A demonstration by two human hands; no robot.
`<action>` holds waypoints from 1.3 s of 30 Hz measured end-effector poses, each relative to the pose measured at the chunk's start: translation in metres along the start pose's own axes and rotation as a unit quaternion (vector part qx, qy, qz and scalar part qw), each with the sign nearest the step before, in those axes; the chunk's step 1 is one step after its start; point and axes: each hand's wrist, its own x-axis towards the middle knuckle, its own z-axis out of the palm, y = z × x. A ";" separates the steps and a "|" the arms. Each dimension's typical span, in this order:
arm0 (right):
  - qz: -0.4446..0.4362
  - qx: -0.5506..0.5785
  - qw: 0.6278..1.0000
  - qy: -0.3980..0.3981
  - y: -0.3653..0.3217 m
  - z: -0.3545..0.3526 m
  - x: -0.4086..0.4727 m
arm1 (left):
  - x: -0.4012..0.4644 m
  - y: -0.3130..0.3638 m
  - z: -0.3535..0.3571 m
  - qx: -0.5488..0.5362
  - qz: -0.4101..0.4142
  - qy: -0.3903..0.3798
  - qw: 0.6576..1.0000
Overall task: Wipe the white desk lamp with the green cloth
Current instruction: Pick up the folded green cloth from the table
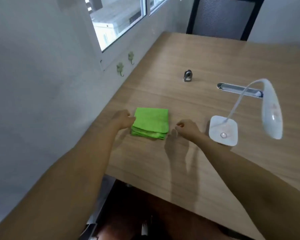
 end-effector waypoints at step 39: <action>0.001 0.152 0.988 -0.043 0.041 -0.094 -0.051 | -0.028 0.102 0.037 -0.335 0.064 -0.337 0.877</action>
